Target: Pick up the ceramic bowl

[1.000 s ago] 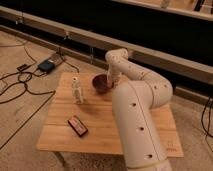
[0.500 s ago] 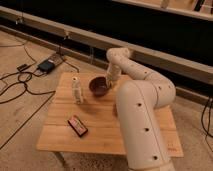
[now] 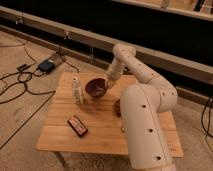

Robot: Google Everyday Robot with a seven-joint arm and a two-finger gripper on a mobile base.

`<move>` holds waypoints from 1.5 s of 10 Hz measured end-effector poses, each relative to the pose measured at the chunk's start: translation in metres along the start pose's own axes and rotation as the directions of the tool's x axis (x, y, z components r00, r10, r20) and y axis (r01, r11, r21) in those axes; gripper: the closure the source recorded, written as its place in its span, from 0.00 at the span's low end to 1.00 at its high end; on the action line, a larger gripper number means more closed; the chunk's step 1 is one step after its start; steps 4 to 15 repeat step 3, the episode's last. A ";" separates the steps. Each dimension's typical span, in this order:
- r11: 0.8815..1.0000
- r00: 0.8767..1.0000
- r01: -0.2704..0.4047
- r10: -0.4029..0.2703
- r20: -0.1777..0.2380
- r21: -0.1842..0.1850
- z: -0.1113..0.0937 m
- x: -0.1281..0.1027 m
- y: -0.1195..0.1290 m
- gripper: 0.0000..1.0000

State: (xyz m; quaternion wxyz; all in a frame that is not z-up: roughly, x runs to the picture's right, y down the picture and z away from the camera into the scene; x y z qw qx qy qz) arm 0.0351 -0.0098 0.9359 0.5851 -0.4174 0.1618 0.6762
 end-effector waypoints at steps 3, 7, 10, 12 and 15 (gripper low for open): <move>0.998 0.998 -0.046 0.047 0.030 -0.032 -0.017 -0.010 -0.015 1.00; 0.998 0.998 -0.046 0.047 0.030 -0.032 -0.017 -0.010 -0.015 1.00; 0.998 0.998 -0.046 0.047 0.030 -0.032 -0.017 -0.010 -0.015 1.00; 0.998 0.998 -0.046 0.047 0.030 -0.032 -0.017 -0.010 -0.015 1.00; 0.998 0.998 -0.046 0.047 0.030 -0.032 -0.017 -0.010 -0.015 1.00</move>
